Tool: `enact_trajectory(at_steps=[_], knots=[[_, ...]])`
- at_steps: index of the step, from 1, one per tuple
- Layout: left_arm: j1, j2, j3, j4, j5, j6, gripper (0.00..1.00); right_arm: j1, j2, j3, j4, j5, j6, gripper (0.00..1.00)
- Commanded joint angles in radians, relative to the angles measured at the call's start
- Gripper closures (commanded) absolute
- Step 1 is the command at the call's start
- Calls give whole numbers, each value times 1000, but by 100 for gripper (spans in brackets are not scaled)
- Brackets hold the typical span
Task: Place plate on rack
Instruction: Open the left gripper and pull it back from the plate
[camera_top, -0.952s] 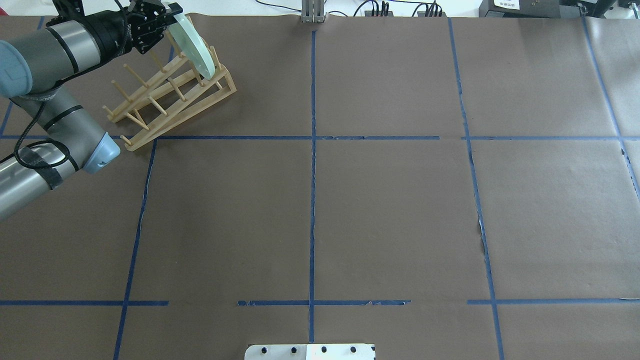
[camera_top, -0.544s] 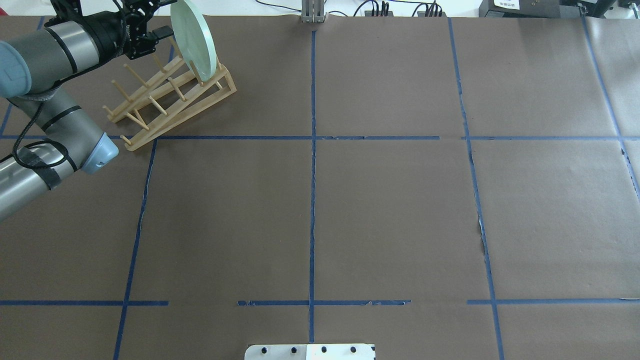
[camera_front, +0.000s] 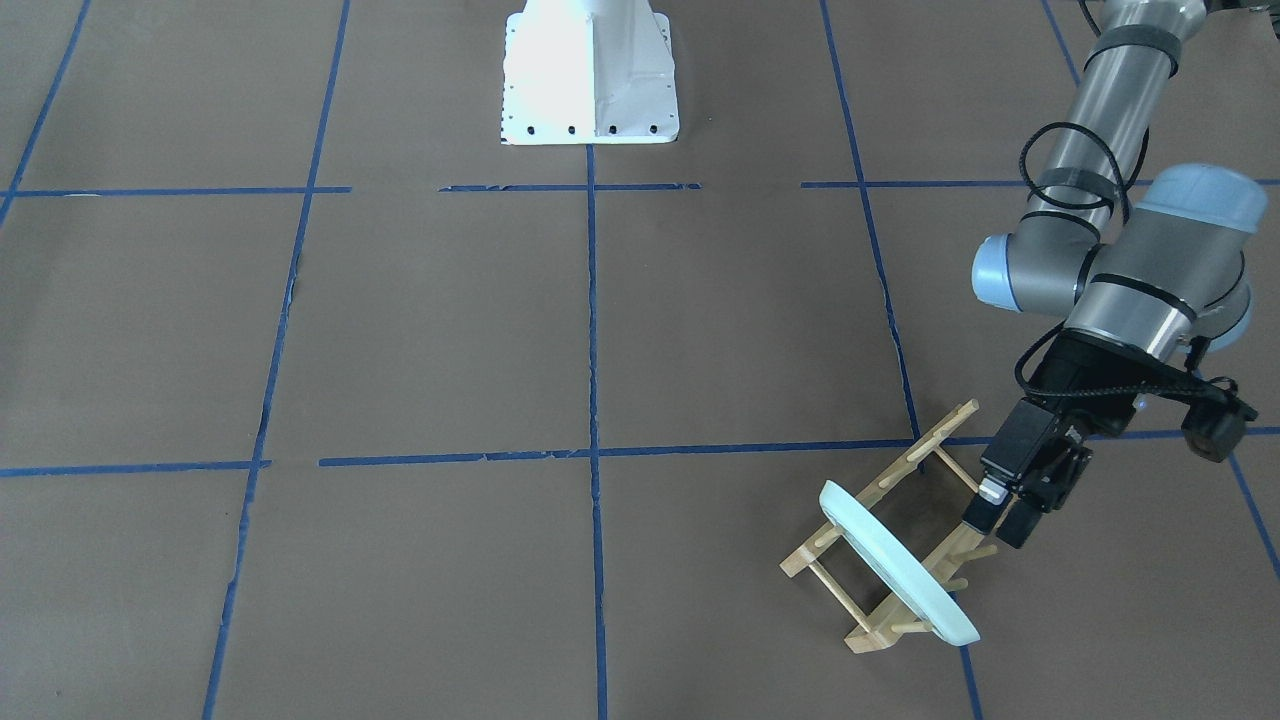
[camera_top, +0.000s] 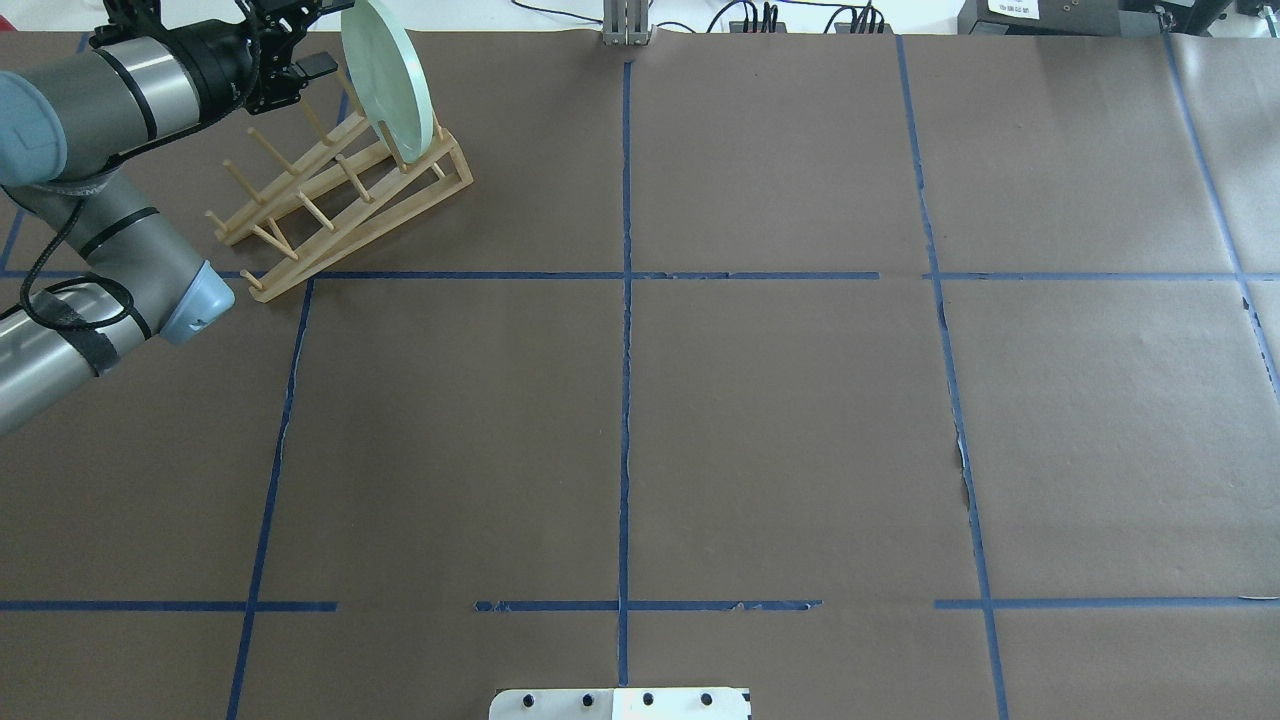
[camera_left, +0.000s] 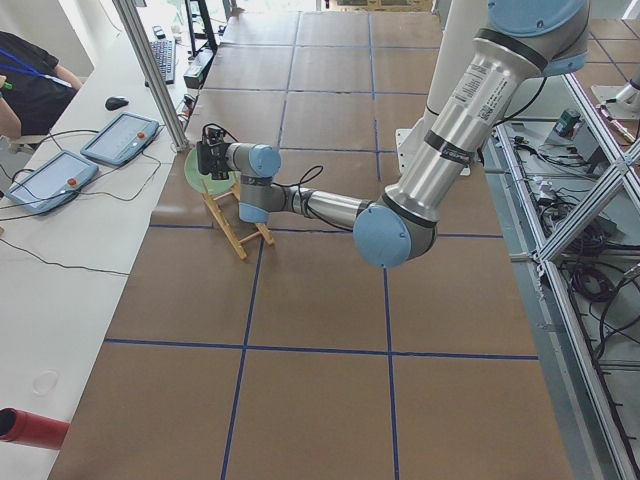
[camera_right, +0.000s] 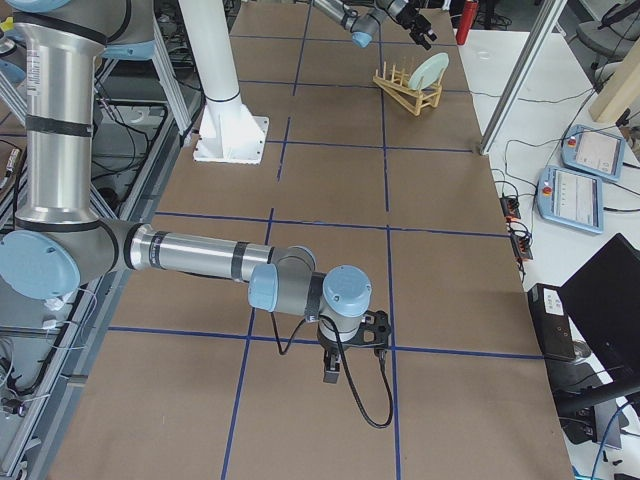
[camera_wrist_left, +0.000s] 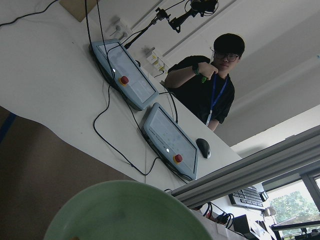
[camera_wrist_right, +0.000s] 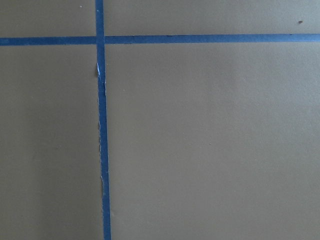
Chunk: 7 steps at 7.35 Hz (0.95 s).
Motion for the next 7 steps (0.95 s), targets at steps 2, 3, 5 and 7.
enact_trajectory(at_steps=[2, 3, 5, 7], knots=[[-114, 147, -311, 405, -185, 363, 0, 0, 0, 0, 0, 0, 0, 0], [-133, 198, -426, 584, -205, 529, 0, 0, 0, 0, 0, 0, 0, 0], [-145, 210, -549, 885, -205, 748, 0, 0, 0, 0, 0, 0, 0, 0], [-174, 253, -562, 1022, -202, 1024, 0, 0, 0, 0, 0, 0, 0, 0]])
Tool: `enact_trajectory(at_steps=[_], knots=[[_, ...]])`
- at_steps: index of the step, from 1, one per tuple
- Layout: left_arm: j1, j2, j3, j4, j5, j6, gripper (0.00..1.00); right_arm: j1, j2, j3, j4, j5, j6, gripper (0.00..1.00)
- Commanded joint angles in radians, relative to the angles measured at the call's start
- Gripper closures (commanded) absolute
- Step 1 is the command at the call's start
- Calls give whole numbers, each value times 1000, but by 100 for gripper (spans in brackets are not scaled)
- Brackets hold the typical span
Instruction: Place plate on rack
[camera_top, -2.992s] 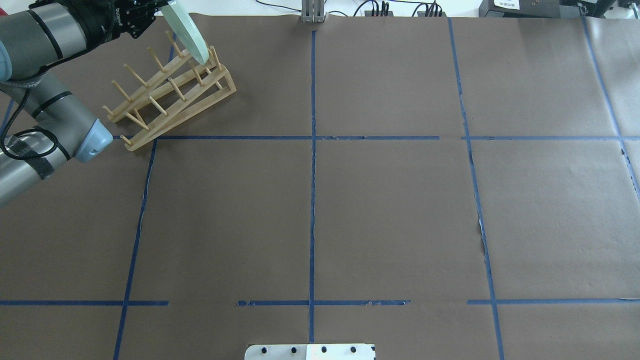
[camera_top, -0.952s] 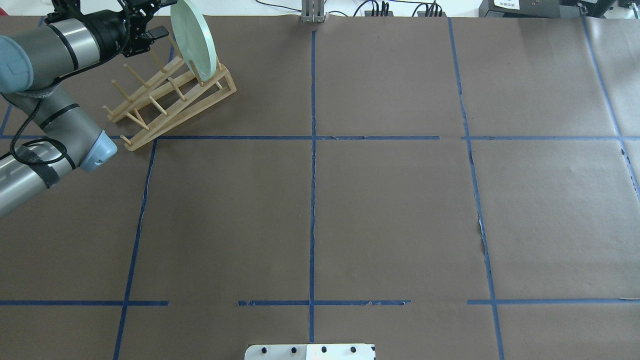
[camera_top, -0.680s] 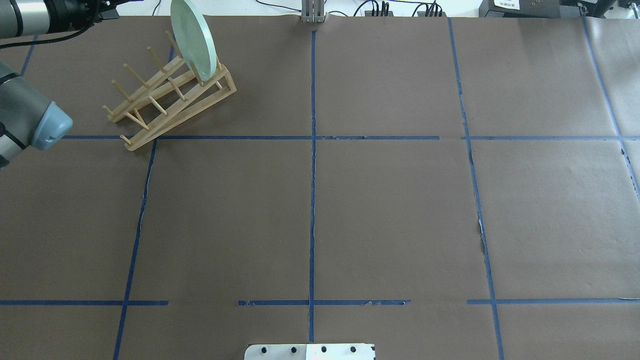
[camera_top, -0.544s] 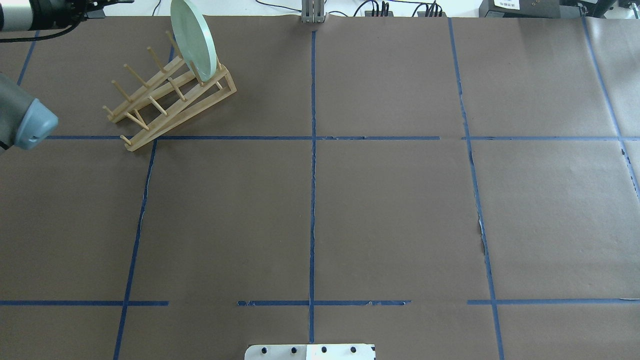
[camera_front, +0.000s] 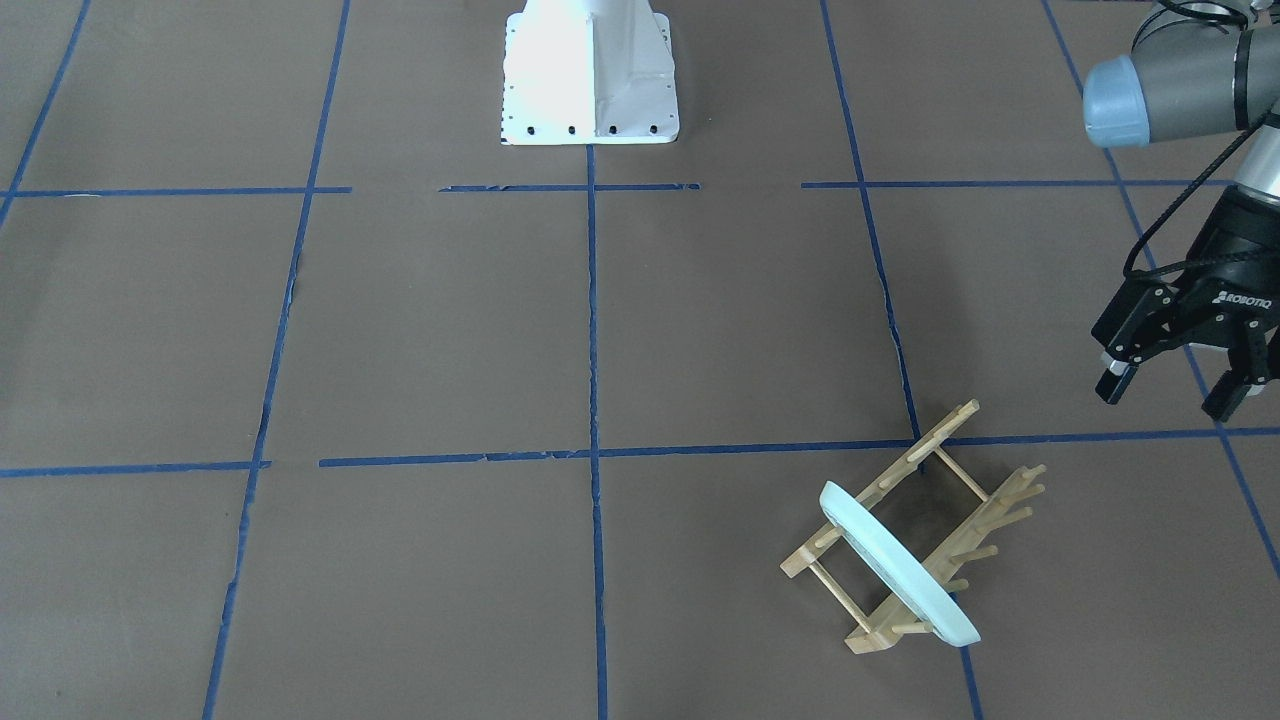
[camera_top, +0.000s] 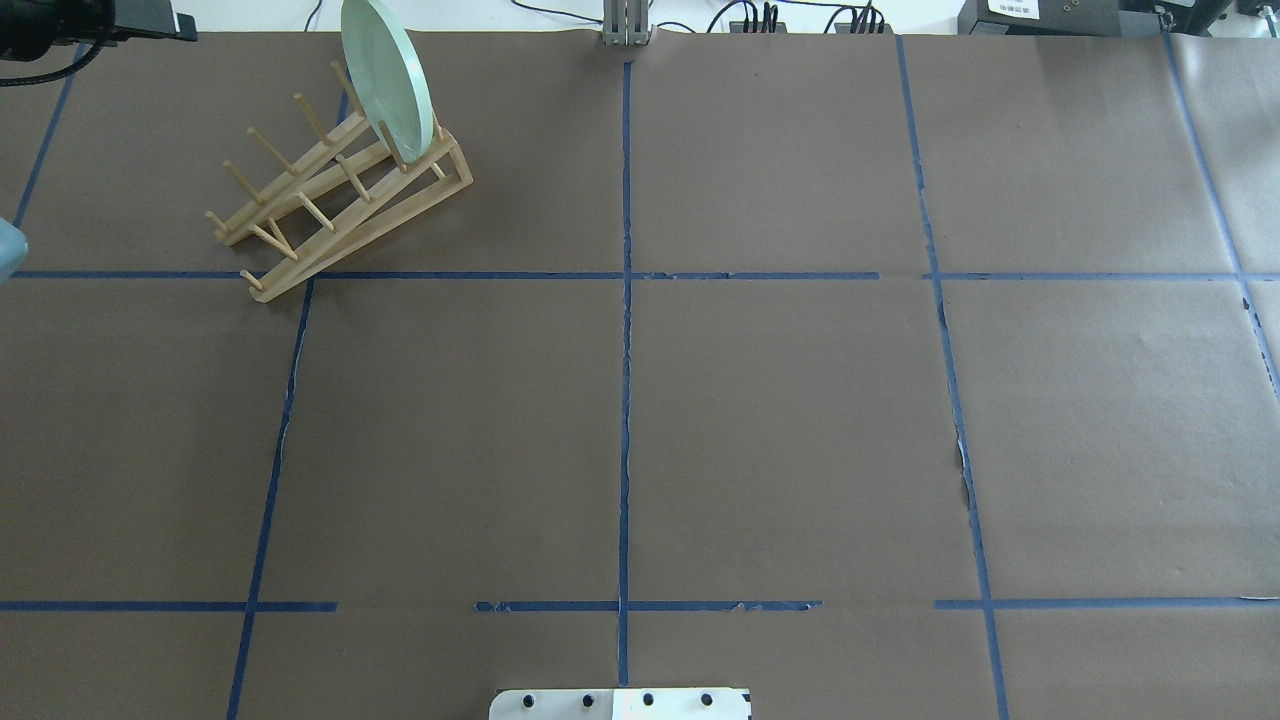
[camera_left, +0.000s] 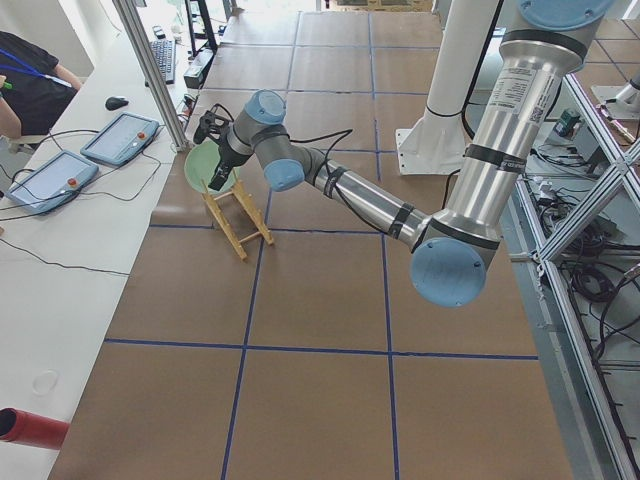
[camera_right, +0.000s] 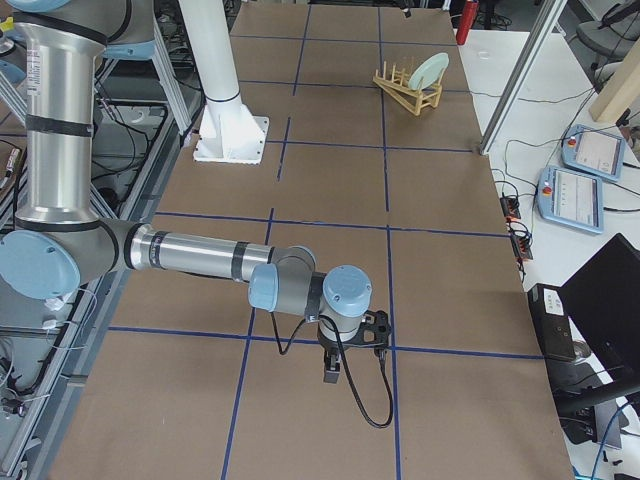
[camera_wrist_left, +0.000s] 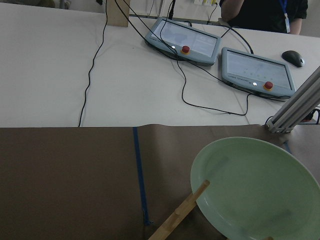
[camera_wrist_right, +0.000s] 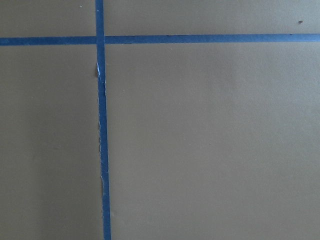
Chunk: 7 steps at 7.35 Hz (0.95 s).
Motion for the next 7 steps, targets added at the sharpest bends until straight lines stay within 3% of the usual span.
enact_trajectory(at_steps=[1, 3, 4, 5, 7], knots=[[-28, 75, 0, 91, 0, 289, 0, 0, 0, 0, 0, 0, 0, 0], [-77, 143, 38, 166, -44, 393, 0, 0, 0, 0, 0, 0, 0, 0], [-94, 149, 95, 238, -199, 400, 0, 0, 0, 0, 0, 0, 0, 0], [-137, 151, 147, 278, -269, 403, 0, 0, 0, 0, 0, 0, 0, 0], [-200, 199, 167, 312, -271, 432, 0, 0, 0, 0, 0, 0, 0, 0]])
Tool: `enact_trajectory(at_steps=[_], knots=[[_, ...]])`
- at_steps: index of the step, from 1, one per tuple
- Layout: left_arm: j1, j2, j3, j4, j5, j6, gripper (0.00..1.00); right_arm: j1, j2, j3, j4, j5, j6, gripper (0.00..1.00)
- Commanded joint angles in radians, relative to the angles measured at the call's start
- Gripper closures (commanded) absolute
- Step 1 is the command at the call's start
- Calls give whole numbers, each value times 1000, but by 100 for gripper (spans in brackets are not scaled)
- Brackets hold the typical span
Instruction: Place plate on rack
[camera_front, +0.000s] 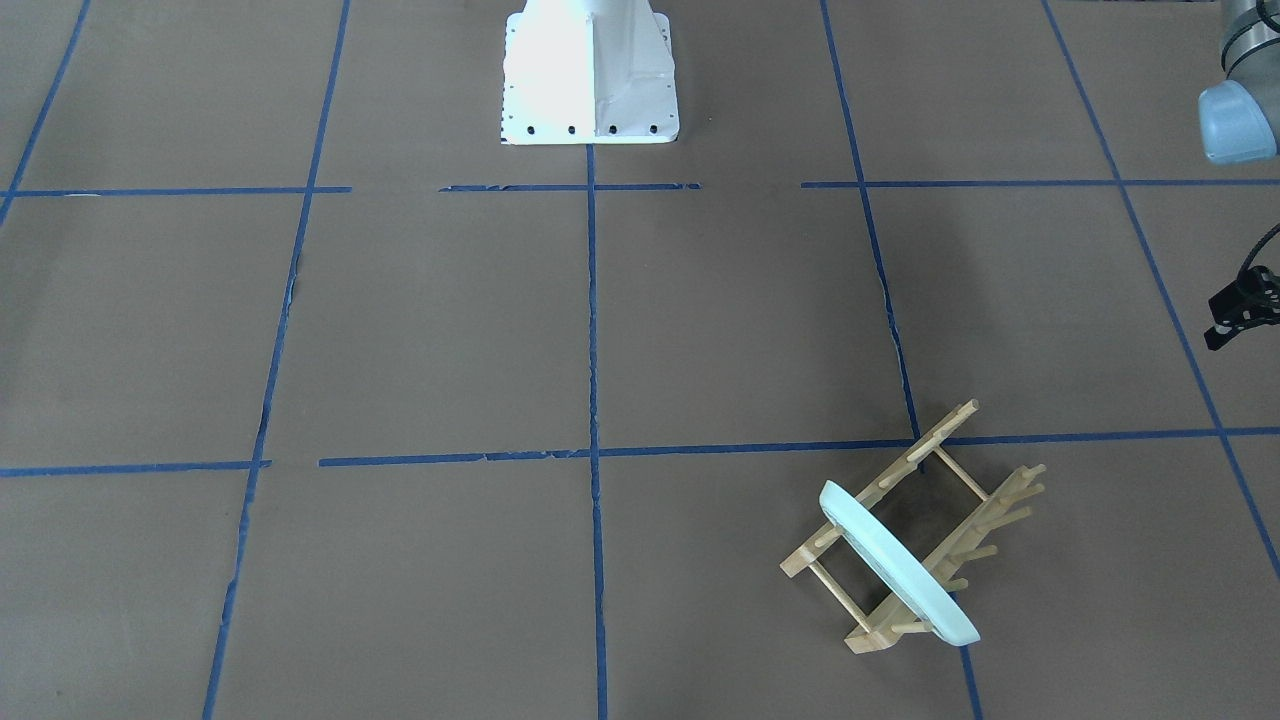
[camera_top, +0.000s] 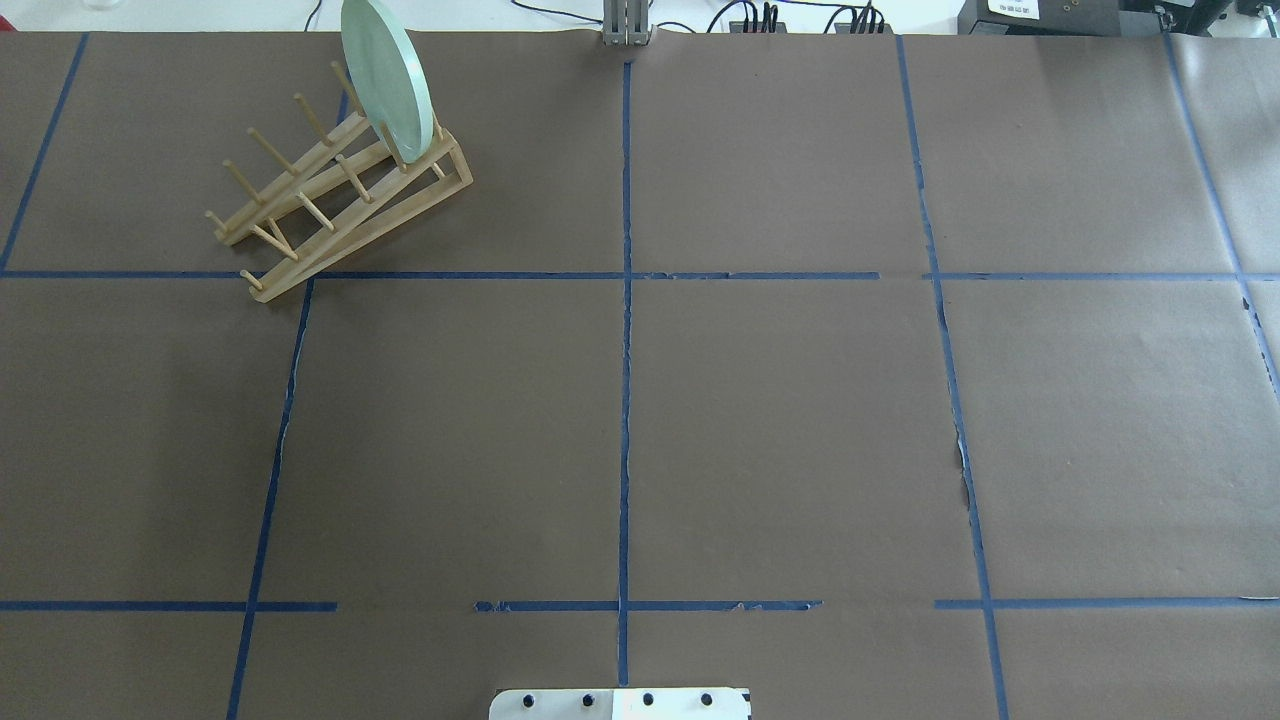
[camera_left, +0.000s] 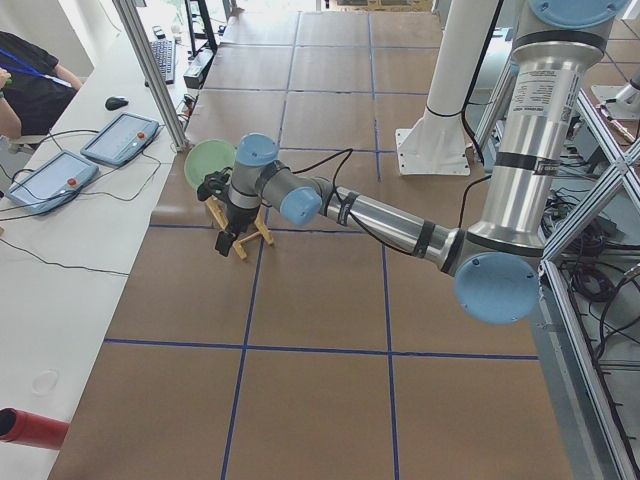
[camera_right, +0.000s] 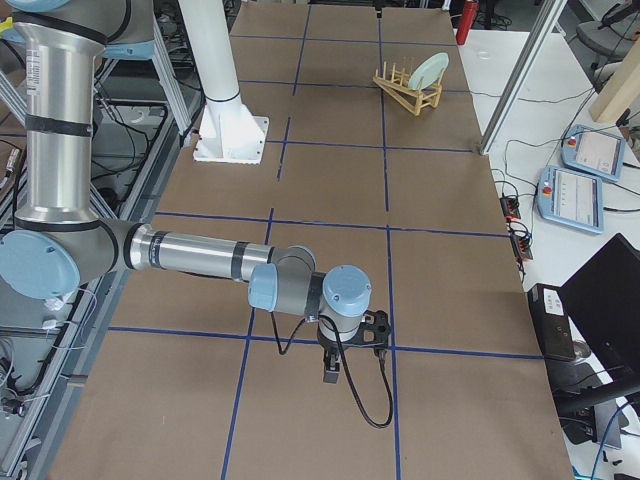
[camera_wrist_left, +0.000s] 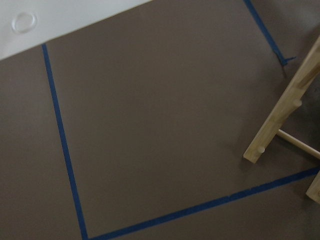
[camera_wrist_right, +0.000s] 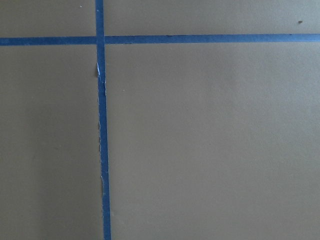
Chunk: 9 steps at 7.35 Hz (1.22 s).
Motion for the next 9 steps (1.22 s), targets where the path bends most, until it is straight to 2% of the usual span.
enact_trajectory(at_steps=[1, 5, 6, 9], knots=[[-73, 34, 16, 49, -13, 25, 0, 1, 0, 0, 0, 0, 0, 0], [-207, 121, 65, 47, -27, 31, 0, 1, 0, 0, -2, 0, 0, 0], [-228, 152, 65, 46, -68, 52, 0, 1, 0, 0, 0, 0, 0, 0], [-230, 177, 76, 49, -76, 106, 0, 0, 0, 0, 0, 0, 0, 0]])
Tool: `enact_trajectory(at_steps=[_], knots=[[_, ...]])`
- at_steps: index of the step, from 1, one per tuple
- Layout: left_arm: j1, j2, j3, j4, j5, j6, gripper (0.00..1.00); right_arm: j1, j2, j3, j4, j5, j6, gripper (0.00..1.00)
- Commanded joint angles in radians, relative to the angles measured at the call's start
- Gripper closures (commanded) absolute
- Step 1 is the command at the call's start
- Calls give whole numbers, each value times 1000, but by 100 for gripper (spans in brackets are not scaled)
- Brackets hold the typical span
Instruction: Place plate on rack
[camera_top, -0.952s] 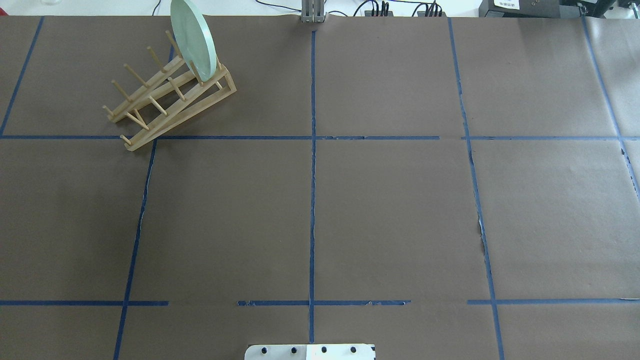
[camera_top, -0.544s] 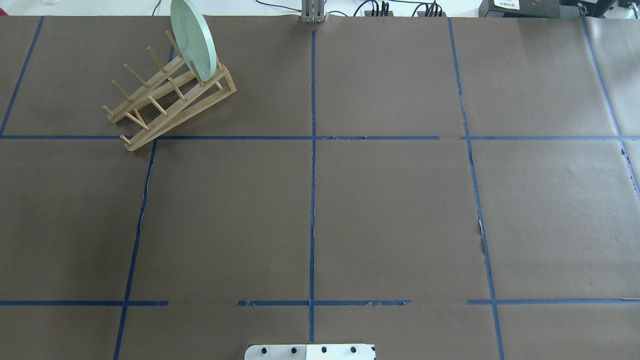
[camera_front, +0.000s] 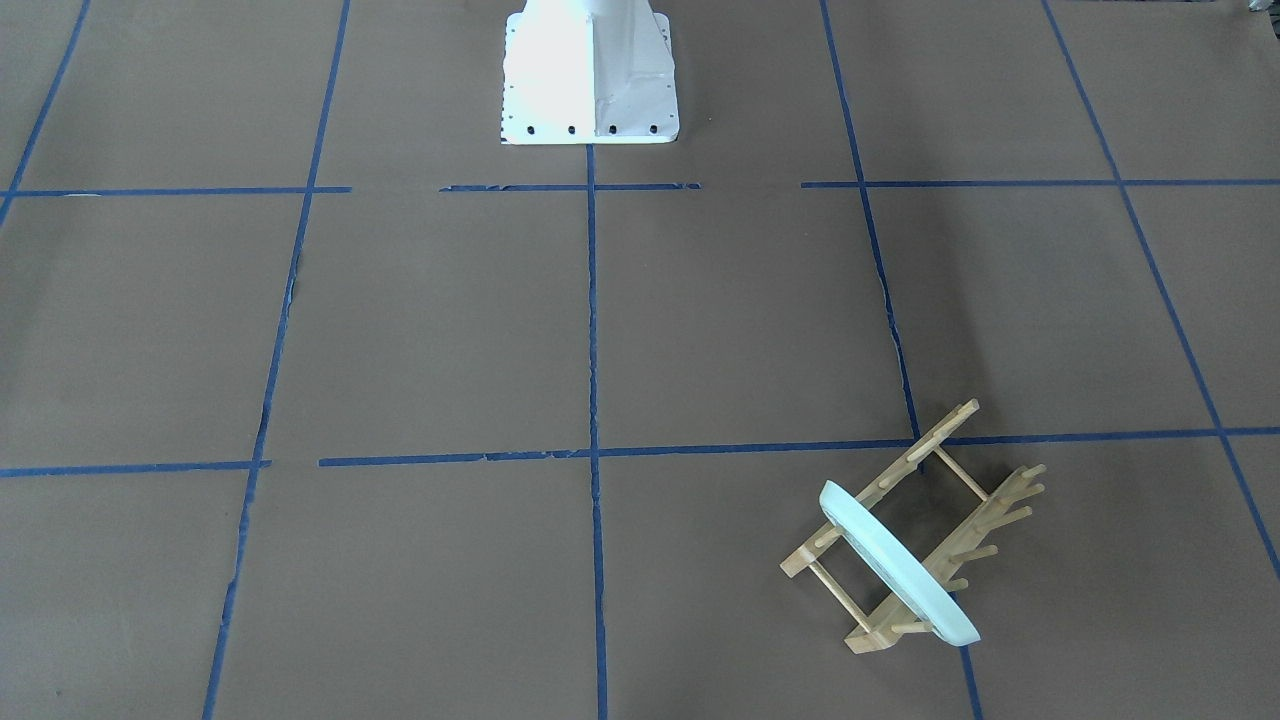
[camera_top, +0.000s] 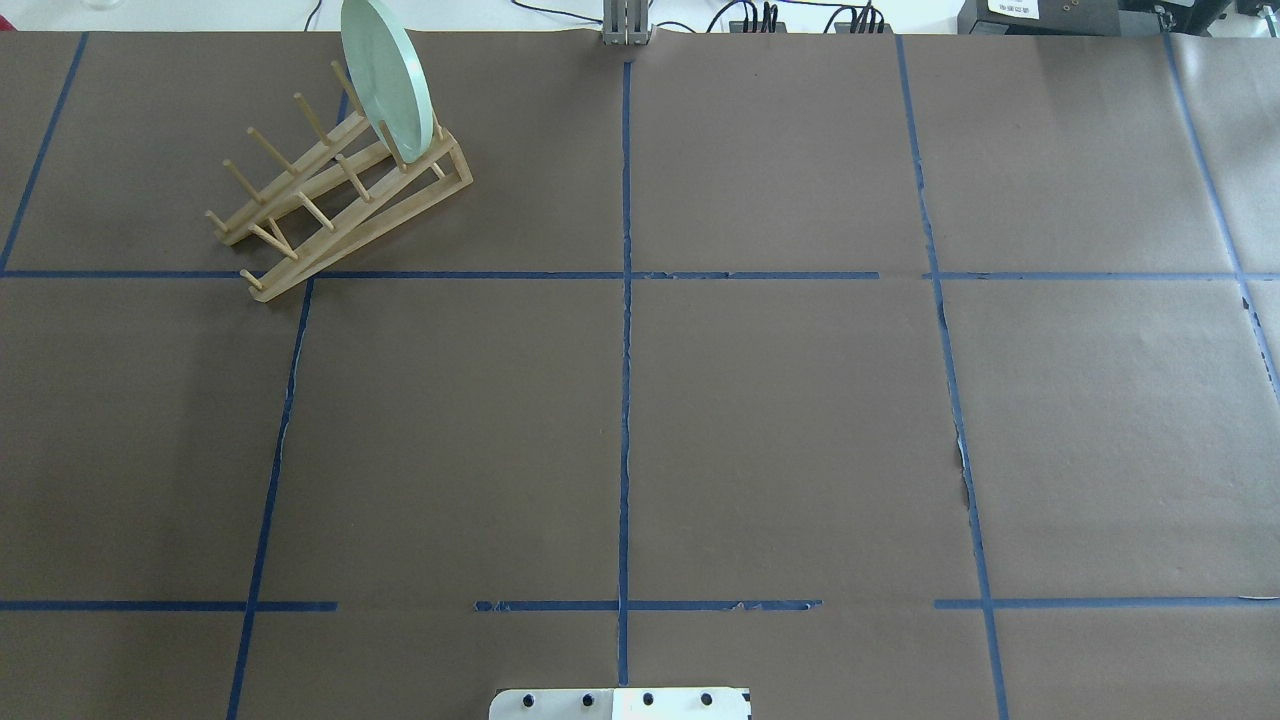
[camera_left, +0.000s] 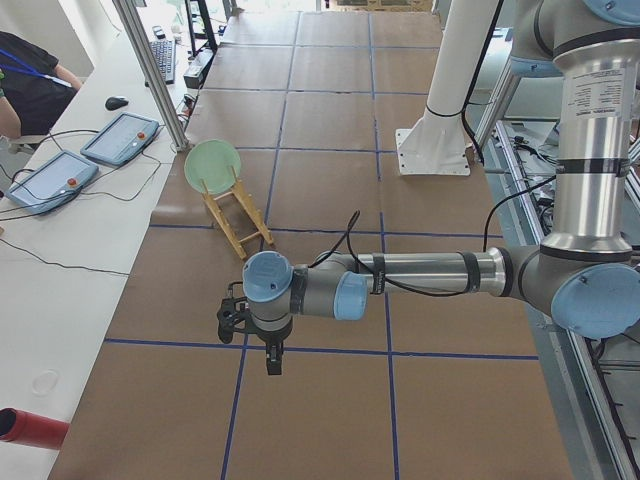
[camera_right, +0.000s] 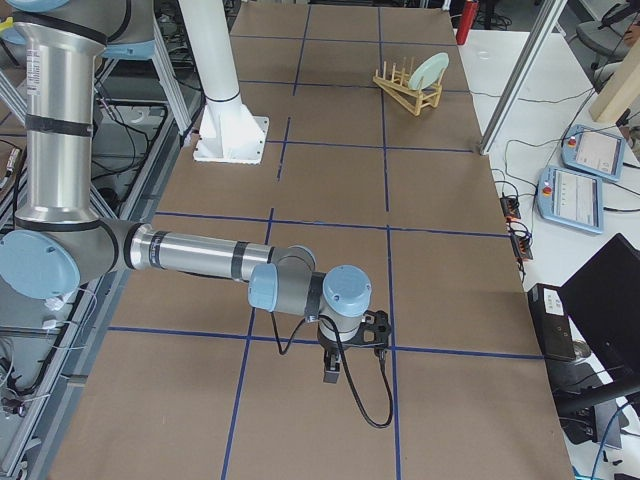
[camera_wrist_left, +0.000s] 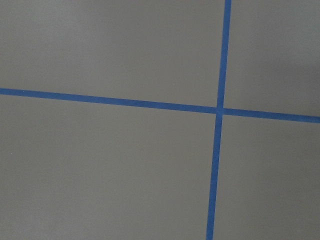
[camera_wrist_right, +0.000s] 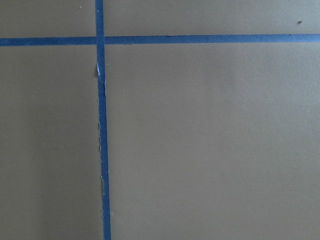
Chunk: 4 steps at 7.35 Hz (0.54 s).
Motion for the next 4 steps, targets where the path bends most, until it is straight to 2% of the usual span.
enact_trajectory(at_steps=[1, 3, 4], knots=[[0, 16, -3, 19, -5, 10, 0, -1, 0, 0, 0, 0, 0, 0], [0, 13, -35, 22, -5, 23, 0, -1, 0, 0, 0, 0, 0, 0], [0, 13, -43, 27, -8, 112, 0, -1, 0, 0, 0, 0, 0, 0]])
